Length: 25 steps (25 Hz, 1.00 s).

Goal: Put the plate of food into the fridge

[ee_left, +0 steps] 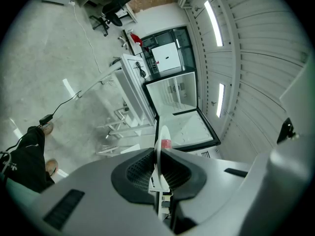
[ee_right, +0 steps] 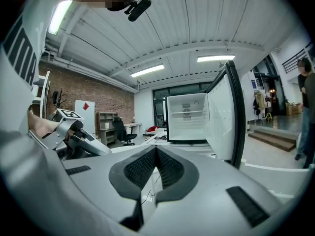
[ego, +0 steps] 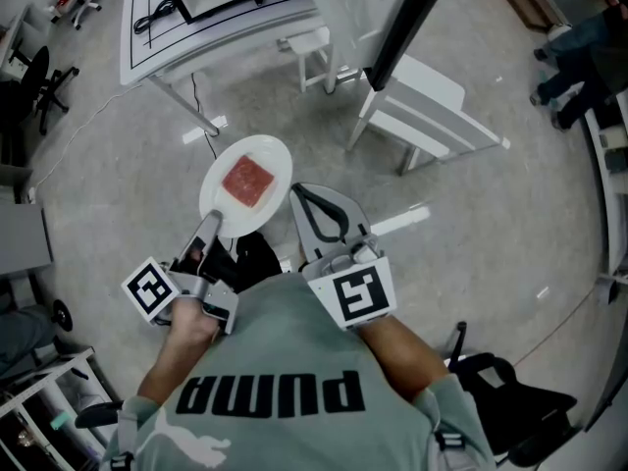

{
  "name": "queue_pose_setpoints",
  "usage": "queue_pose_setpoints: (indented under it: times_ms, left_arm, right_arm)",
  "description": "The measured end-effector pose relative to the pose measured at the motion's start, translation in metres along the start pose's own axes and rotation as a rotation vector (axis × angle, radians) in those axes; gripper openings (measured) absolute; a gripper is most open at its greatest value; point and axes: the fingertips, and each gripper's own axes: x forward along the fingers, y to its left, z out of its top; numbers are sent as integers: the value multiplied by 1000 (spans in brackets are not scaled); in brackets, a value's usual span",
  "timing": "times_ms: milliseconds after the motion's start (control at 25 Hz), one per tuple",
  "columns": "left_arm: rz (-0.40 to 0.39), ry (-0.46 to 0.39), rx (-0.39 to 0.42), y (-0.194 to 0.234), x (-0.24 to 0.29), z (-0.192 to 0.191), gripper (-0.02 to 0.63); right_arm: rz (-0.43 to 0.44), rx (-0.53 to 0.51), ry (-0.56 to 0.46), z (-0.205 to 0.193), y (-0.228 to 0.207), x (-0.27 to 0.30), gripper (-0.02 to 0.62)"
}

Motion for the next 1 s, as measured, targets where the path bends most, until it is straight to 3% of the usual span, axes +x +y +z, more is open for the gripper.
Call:
queue_pose_setpoints:
  times_ms: [1000]
  left_arm:
    - [1, 7, -5, 0, 10, 2, 31]
  right_arm:
    - [-19, 20, 7, -6, -10, 5, 5]
